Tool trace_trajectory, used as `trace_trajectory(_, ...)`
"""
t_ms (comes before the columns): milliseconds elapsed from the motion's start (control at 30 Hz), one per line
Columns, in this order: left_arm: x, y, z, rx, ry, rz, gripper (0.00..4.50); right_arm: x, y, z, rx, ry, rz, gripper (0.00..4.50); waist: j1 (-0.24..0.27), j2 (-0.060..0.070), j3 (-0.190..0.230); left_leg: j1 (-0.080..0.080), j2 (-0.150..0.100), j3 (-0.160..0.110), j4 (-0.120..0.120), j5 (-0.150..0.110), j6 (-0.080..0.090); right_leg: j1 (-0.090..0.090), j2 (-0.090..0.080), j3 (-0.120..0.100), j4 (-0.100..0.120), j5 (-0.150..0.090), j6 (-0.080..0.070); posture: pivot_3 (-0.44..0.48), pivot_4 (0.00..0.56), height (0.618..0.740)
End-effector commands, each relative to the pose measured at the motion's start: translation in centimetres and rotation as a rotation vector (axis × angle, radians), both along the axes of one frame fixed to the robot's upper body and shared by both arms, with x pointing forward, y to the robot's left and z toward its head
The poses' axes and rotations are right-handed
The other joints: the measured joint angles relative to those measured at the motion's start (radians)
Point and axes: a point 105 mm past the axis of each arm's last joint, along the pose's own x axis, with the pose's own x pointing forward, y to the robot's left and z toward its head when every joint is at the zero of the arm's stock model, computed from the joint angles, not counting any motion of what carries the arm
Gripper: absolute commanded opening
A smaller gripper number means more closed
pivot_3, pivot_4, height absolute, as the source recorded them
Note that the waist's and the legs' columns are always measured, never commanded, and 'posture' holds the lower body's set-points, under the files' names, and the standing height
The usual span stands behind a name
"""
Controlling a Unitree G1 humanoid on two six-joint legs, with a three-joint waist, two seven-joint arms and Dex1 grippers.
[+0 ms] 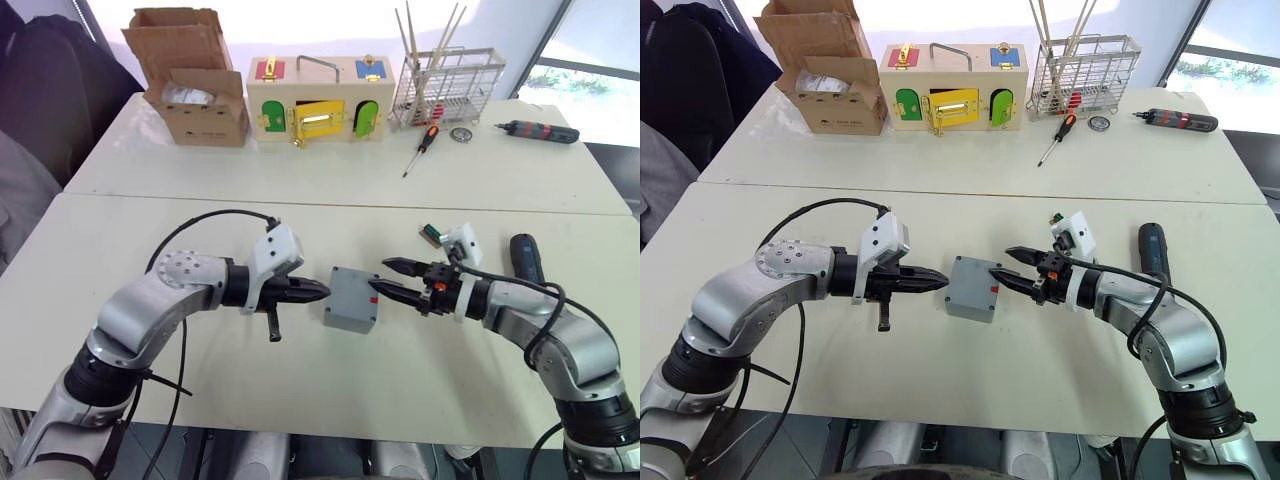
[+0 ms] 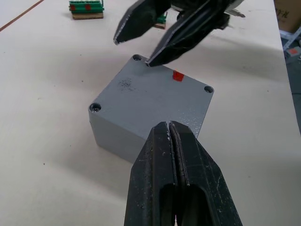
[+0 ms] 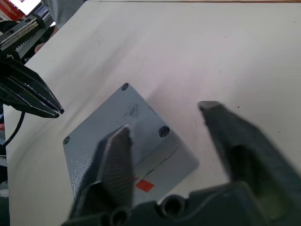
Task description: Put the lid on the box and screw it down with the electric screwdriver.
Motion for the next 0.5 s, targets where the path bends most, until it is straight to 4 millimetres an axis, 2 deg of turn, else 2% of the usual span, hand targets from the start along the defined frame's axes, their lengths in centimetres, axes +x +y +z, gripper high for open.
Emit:
trace_trajectory(33, -0.1, -0.4, 0.8, -0.023, -0.037, -0.02, 0.0, -0.1, -0.7, 2.7, -0.001, -0.08, -0.003, 4.2, 0.001, 0.0, 0.0, 0.0, 0.0, 0.0, 0.0, 0.0, 0.0, 0.0, 0.0, 0.0, 0.0, 0.0, 0.0, 0.0, 0.15, 0.735)
trace_trajectory(67, -0.1, -0.5, 0.9, -0.026, -0.041, -0.022, 0.0, 0.3, -1.3, 3.4, -0.004, -0.104, -0.035, 4.48, 0.001, 0.0, 0.0, 0.0, 0.0, 0.0, 0.0, 0.0, 0.0, 0.0, 0.0, 0.0, 0.0, 0.0, 0.0, 0.0, 0.15, 0.735)
trace_trajectory(100, 0.0, -0.6, 1.0, -0.029, -0.045, -0.023, 0.0, 0.5, -1.8, 4.0, -0.005, -0.12, -0.059, 4.48, 0.0, 0.0, 0.0, 0.0, 0.0, 0.0, 0.0, 0.0, 0.0, 0.0, 0.0, 0.0, 0.0, 0.0, 0.0, 0.0, 0.15, 0.735)
trace_trajectory(167, -0.1, -0.9, 1.5, -0.037, -0.062, -0.038, 0.0, 1.1, -3.3, 6.3, 0.034, -0.145, -0.121, 4.48, 0.0, 0.0, 0.0, 0.0, 0.0, 0.0, 0.0, 0.0, 0.0, 0.0, 0.0, 0.0, 0.0, 0.0, 0.0, 0.0, 0.15, 0.735)
trace_trajectory(200, -0.3, -1.2, 2.1, -0.054, -0.074, -0.06, 0.0, 1.5, -5.1, 7.9, 0.026, -0.152, -0.179, 4.48, 0.0, 0.0, 0.0, 0.0, 0.0, 0.0, 0.0, 0.0, 0.0, 0.0, 0.0, 0.0, 0.0, 0.0, 0.0, 0.0, 0.15, 0.735)
trace_trajectory(267, -0.9, -1.9, 2.9, -0.073, -0.092, -0.103, 0.0, 1.6, -8.5, 9.9, -0.05, -0.126, -0.267, 4.48, 0.005, 0.001, 0.001, 0.0, 0.0, 0.0, 0.0, 0.0, 0.0, 0.0, 0.0, 0.0, 0.0, 0.0, 0.0, 0.0, 0.15, 0.735)
trace_trajectory(367, -1.4, -2.8, 2.9, -0.073, -0.11, -0.147, 0.0, 2.0, -12.4, 11.3, -0.287, -0.09, -0.382, 4.48, 0.001, 0.001, 0.001, -0.001, -0.001, 0.0, 0.001, -0.001, 0.001, 0.001, -0.001, 0.0, 0.0, 0.0, 0.0, 0.0, 0.15, 0.735)
trace_trajectory(500, -1.7, -3.9, 2.6, -0.076, -0.132, -0.173, 0.0, 1.9, -16.0, 12.3, -0.39, 0.104, -0.521, 4.48, -0.012, 0.002, 0.001, 0.0, 0.001, 0.004, 0.0, -0.001, 0.002, 0.0, -0.001, 0.001, -0.002, 0.0, 0.0, 0.0, 0.15, 0.735)
